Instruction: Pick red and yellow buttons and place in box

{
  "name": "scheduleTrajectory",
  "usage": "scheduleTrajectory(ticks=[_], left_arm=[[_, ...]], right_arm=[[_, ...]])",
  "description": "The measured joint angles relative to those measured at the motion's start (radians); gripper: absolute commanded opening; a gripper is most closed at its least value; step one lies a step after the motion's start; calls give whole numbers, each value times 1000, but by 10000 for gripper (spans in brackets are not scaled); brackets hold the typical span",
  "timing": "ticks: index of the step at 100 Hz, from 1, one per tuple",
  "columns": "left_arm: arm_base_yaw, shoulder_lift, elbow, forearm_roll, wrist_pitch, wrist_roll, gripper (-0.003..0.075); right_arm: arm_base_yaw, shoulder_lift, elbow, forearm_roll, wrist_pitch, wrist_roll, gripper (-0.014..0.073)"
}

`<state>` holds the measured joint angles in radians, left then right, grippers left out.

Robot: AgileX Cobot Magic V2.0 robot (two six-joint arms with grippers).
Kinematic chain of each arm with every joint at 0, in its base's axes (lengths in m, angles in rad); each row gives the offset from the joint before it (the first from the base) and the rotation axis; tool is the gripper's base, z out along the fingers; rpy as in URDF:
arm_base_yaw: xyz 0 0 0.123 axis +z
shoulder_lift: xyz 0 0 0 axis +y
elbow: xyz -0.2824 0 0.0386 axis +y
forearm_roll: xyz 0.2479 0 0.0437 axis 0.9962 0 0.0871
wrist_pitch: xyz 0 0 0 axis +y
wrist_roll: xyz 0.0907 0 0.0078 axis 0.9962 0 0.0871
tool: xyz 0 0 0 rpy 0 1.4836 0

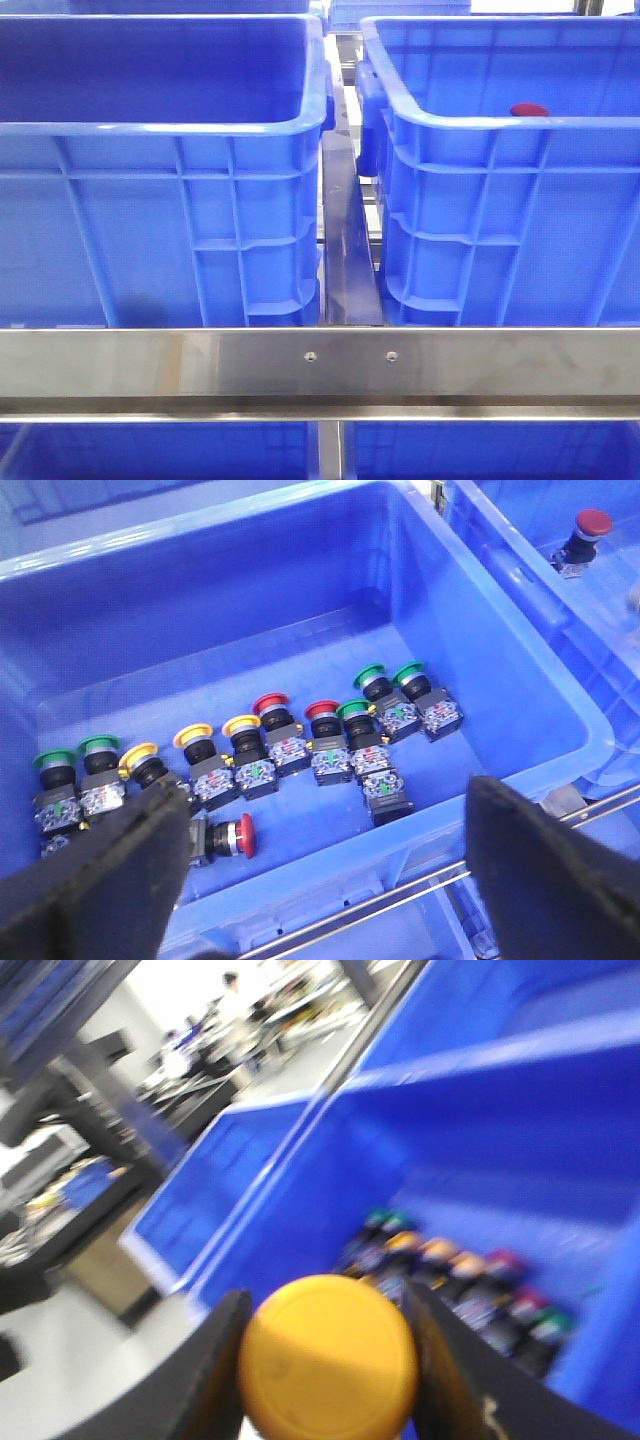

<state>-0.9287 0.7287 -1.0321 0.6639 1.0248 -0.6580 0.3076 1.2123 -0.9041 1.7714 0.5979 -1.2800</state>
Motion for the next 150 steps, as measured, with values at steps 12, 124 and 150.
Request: scheduleTrajectory(ticks=[12, 124, 150], left_arm=[[0, -7, 0, 0, 2, 0, 267], [0, -7, 0, 0, 2, -1, -19], [0, -7, 0, 0, 2, -1, -19]], right_arm=[[-69, -49, 0, 3, -65, -63, 219], [-425, 496, -262, 52, -598, -401, 219], [-425, 663, -377, 55, -619, -413, 219]])
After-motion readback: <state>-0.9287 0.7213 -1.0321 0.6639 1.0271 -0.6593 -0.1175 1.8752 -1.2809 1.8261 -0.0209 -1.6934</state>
